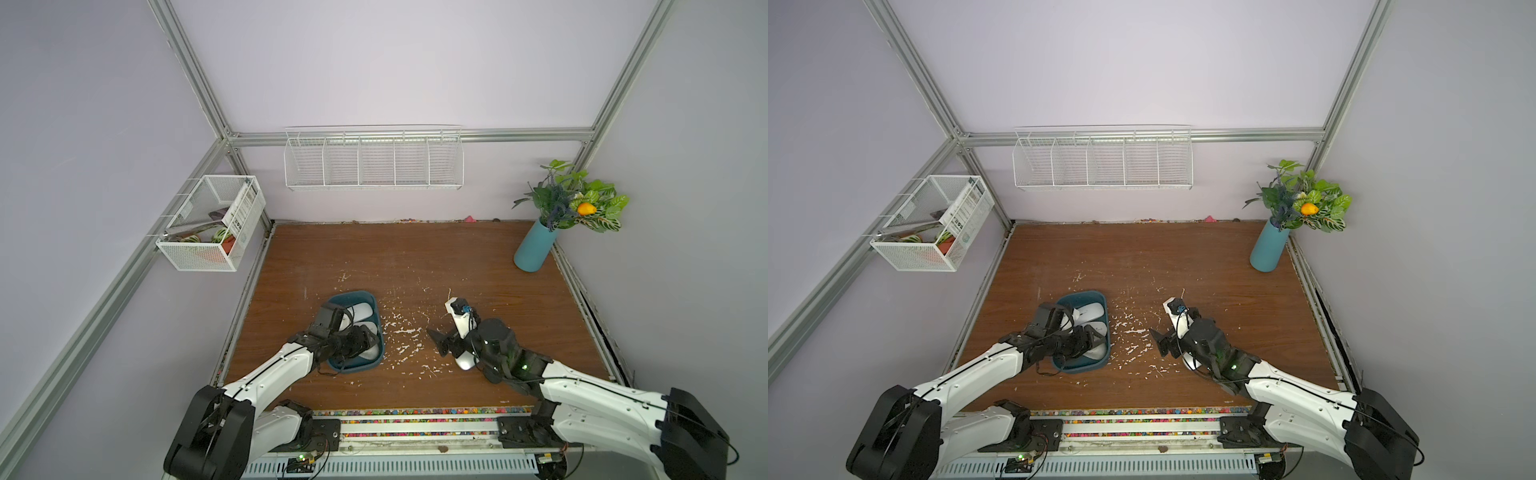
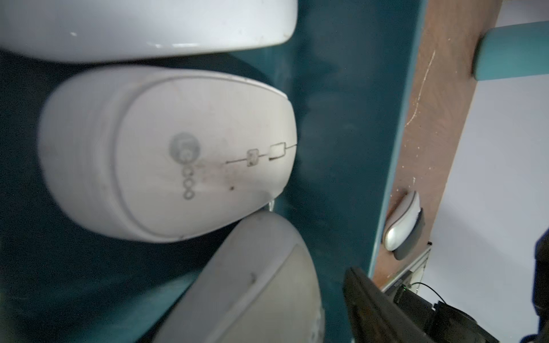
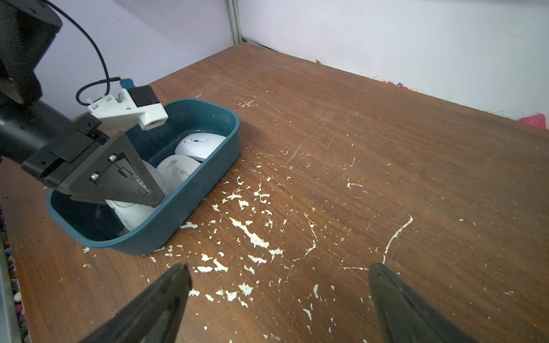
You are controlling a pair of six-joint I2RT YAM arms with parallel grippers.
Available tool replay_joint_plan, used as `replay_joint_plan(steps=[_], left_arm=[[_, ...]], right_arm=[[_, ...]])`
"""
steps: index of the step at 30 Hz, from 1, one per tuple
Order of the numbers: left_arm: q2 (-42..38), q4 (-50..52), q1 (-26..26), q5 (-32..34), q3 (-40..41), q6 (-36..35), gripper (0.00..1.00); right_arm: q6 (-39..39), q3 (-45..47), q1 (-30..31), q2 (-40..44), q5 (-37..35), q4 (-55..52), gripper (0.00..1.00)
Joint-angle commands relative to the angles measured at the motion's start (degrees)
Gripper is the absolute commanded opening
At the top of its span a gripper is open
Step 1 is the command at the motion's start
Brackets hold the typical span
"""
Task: Put the mouse in the storage box
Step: Place the mouse in the storage box, then pick up the mouse from the center of the board.
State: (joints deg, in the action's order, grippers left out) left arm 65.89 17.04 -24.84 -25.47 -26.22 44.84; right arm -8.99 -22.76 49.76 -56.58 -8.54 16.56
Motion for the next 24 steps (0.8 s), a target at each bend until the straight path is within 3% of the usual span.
replay_joint_plan(steps=[1,9,16,19,24], left_arm=[[-1.93,5.46,0.14,5.18,-2.92,-0.73,0.80],[-7.29,18.62,0.14,20.49,-7.57,1.95,0.86],[-12.36,25.93,0.14,29.64,-12.17,3.43,0.87],[-14.98,24.59,0.14,28.85,-13.71,1.97,0.87],[-18.48,15.81,0.10,20.02,-12.20,-2.10,0.87]], right_arm=[[-1.02,1.06,-0.42,1.07,-0.59,1.34,0.98],[-6.16,-1.62,-3.08,0.44,-2.00,-4.51,0.97],[-26.25,-14.17,-12.74,-5.09,-15.58,-35.79,0.97],[-34.75,-17.37,-17.08,-9.22,-17.33,-47.69,0.97],[-43.24,-22.89,-17.50,-17.38,-14.14,-60.45,0.97]])
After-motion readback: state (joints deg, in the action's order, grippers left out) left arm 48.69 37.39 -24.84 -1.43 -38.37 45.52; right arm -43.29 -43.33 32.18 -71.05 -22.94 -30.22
